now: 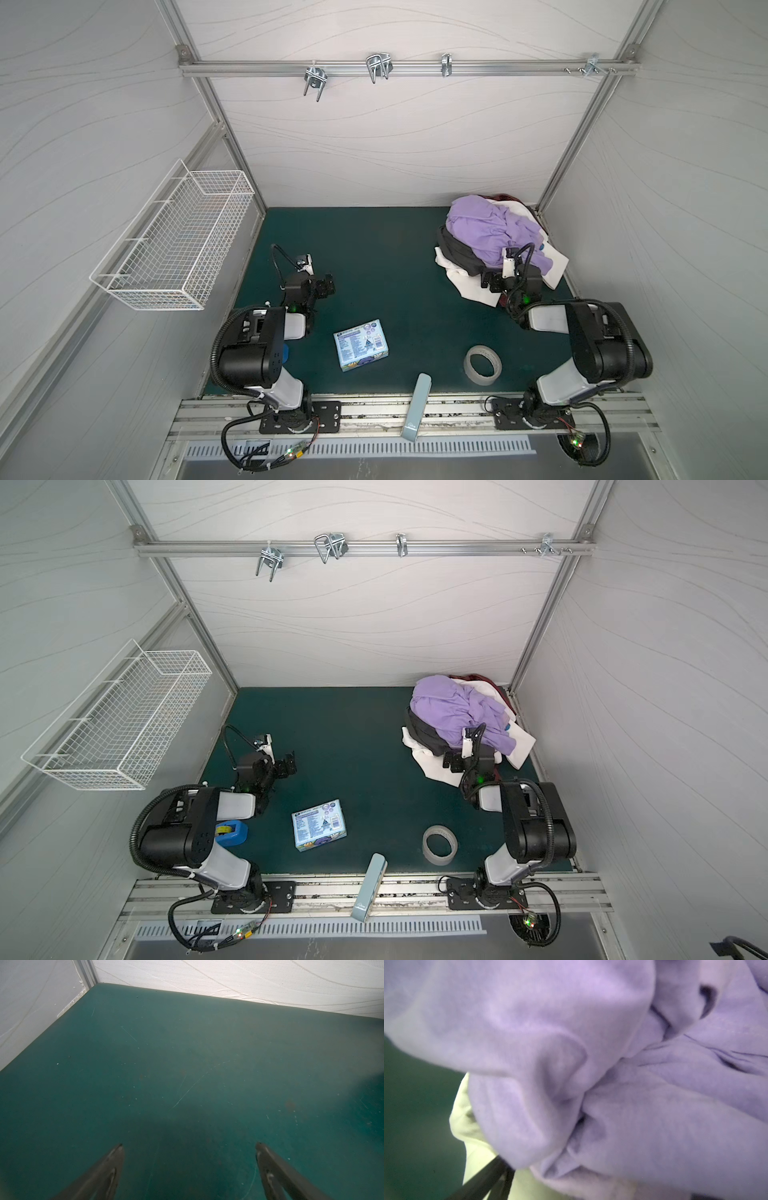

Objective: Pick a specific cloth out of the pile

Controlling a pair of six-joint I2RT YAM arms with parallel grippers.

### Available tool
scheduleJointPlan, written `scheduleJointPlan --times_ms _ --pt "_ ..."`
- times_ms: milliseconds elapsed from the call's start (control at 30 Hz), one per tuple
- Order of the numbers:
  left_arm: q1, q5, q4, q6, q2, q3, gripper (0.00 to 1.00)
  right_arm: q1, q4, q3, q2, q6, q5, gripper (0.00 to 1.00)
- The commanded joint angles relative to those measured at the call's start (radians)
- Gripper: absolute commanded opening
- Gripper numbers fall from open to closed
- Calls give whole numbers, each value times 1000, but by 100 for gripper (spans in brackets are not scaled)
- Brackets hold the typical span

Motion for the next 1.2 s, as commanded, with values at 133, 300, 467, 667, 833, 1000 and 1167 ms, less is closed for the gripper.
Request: scheduleJointPlan --times_ms 133,300,467,667,833,1000,1167 --pt "-1 -6 26 4 -11 27 99 -2 -8 -4 9 -16 -3 99" --pt "-1 -6 25 3 -11 28 99 -2 -8 -5 10 -16 -3 99" --pt "-1 -7 25 3 -12 27 99 -2 -9 -5 10 -16 -3 99" --pt "-1 -6 25 4 -12 28 99 -2 -9 -5 10 -16 -3 99" --pt "-1 -6 26 3 -10 28 99 -1 -8 -5 8 -16 -2 99" --pt "-1 -5 25 4 -12 28 99 -2 -10 -3 9 -15 -3 99" --pt "-1 21 29 14 -17 27 99 0 -4 -8 6 -17 -3 99"
